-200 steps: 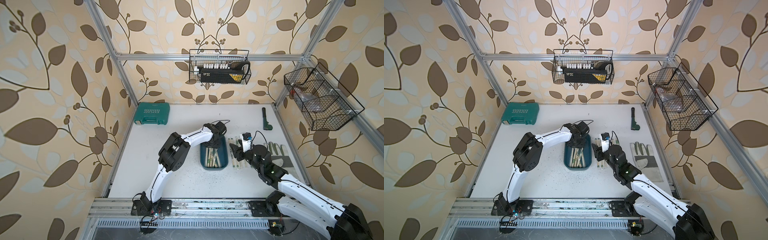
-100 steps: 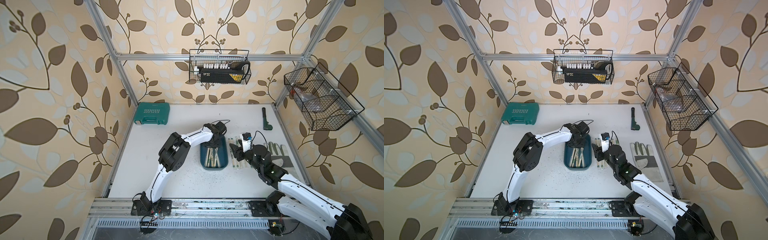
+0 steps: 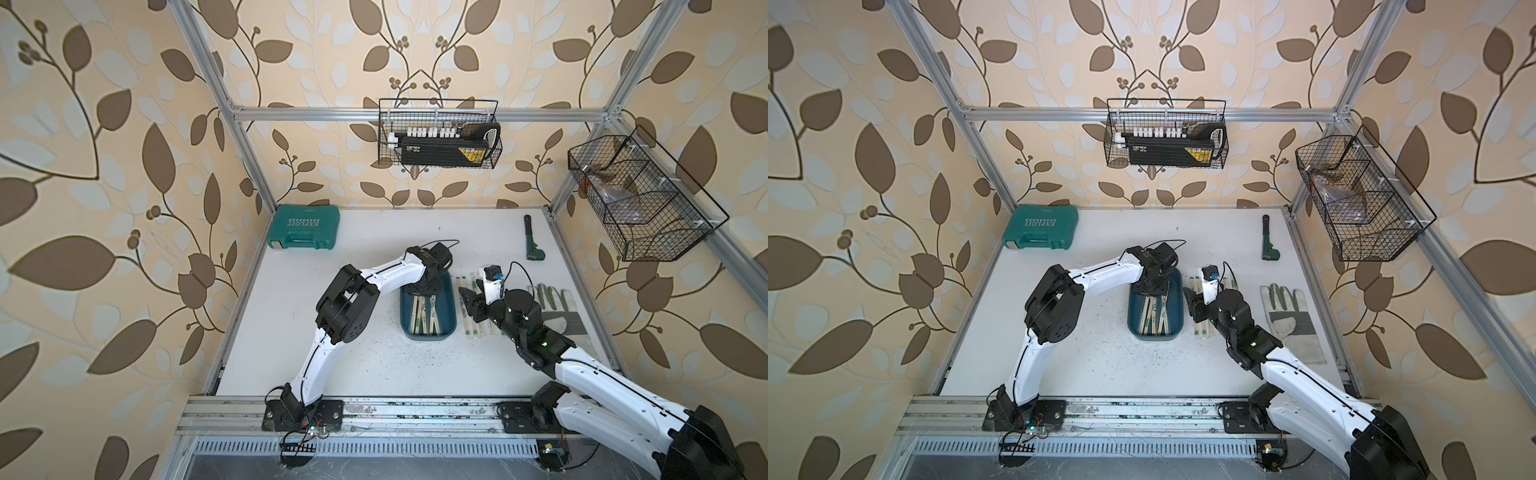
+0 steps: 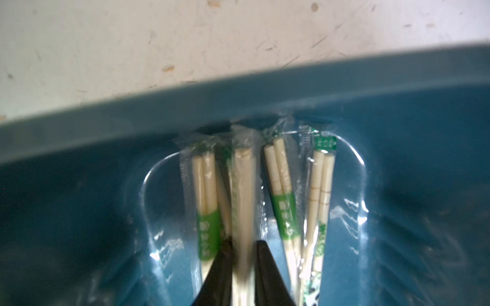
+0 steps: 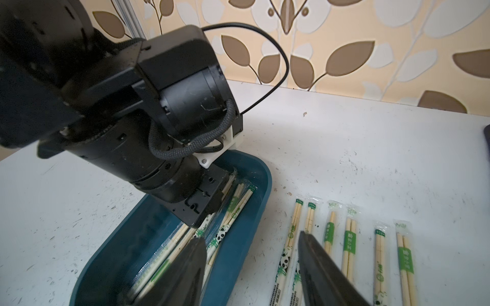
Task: Take the paired disposable chopsticks out of the storage box
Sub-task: Pick up the paired disposable chopsticks from the storage box.
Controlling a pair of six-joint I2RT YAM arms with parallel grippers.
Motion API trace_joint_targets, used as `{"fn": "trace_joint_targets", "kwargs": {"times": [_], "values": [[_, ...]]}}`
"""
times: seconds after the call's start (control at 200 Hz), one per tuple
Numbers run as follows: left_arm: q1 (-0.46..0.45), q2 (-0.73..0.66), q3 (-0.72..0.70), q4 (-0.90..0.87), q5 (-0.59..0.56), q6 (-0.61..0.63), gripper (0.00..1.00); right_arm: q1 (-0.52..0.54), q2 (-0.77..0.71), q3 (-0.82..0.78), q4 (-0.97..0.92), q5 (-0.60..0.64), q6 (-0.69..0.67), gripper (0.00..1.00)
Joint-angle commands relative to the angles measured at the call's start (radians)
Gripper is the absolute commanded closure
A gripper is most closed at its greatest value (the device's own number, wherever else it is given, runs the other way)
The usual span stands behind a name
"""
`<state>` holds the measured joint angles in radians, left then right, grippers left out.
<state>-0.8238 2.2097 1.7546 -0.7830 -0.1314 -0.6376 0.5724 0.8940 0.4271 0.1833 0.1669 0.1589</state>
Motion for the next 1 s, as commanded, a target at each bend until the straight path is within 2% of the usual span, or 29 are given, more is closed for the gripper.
{"fn": "trace_joint_targets", "kwargs": {"times": [0.0,0.09,0.275,0.33,0.46,0.665,0.805,0.995], "values": [[0.006,-0.083,-0.003,-0.033,-0.024,-0.010,0.80,0.005,0.005,0.037,0.008,-0.009,-0.005,0.42],[0.006,-0.087,-0.003,-0.032,-0.022,-0.007,0.80,0.006,0.006,0.037,0.007,-0.009,-0.005,0.42],[0.006,-0.090,-0.004,-0.035,-0.025,-0.008,0.91,0.005,0.006,0.037,0.005,-0.009,-0.005,0.42],[0.006,-0.091,-0.009,-0.029,-0.028,-0.004,0.91,0.004,0.005,0.038,0.006,-0.009,-0.005,0.42],[0.007,-0.067,-0.001,-0.029,-0.028,0.001,0.81,0.005,0.006,0.037,0.007,-0.009,-0.005,0.42],[0.005,-0.036,0.017,-0.021,-0.011,0.001,0.79,0.005,0.012,0.040,0.007,-0.010,-0.005,0.42],[0.005,-0.007,0.037,-0.027,0.002,0.001,0.75,0.004,0.014,0.041,0.006,-0.007,-0.005,0.42],[0.005,0.020,0.042,-0.025,0.012,-0.001,0.75,0.005,0.016,0.042,0.005,-0.007,-0.007,0.42]]}}
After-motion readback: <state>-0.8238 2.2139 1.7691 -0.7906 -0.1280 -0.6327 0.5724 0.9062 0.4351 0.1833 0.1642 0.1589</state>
